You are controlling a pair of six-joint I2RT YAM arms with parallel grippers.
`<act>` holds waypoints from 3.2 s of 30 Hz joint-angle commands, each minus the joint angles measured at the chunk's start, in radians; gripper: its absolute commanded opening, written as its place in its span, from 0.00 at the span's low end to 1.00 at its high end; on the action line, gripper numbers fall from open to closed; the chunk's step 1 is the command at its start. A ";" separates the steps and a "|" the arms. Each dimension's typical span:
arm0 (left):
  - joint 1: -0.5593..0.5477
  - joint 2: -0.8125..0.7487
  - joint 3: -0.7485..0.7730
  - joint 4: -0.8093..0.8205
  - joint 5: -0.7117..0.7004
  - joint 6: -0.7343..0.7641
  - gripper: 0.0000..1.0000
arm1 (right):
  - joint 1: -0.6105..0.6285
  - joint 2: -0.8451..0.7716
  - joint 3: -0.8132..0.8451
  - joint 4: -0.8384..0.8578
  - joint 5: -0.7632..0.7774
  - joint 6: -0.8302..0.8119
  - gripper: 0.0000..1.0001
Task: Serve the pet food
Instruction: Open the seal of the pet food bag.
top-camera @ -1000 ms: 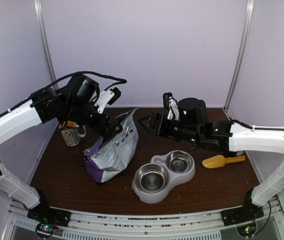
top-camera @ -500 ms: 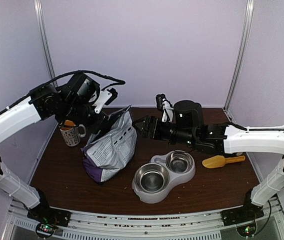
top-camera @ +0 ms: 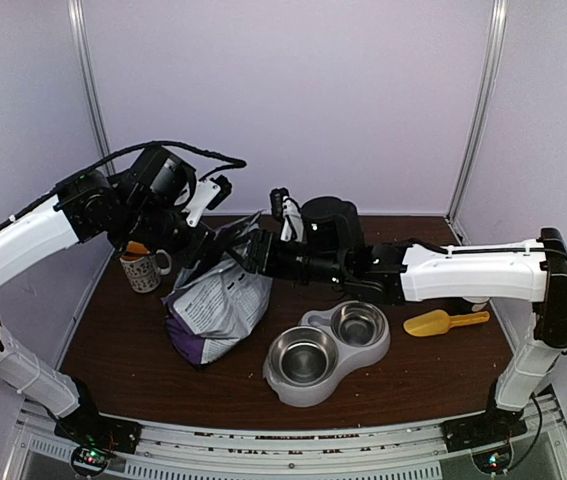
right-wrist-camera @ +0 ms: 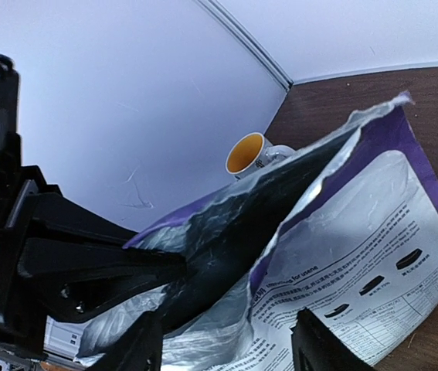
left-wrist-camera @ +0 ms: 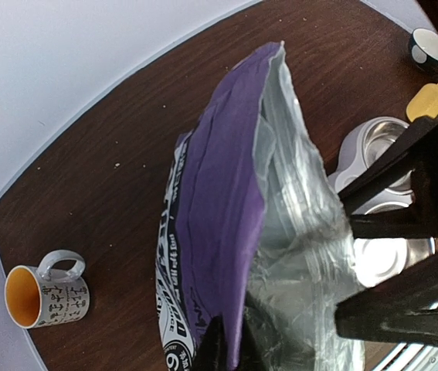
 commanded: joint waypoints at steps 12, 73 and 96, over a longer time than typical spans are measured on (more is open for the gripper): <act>0.002 -0.029 0.024 0.037 -0.275 0.045 0.00 | -0.007 0.006 0.148 -0.122 0.026 0.043 0.00; -0.005 -0.126 -0.246 0.491 0.198 -0.129 0.00 | 0.062 -0.038 0.045 -0.292 0.270 0.112 0.65; -0.130 -0.133 -0.396 0.723 0.019 -0.266 0.00 | 0.104 -0.067 -0.157 -0.477 0.475 0.250 0.52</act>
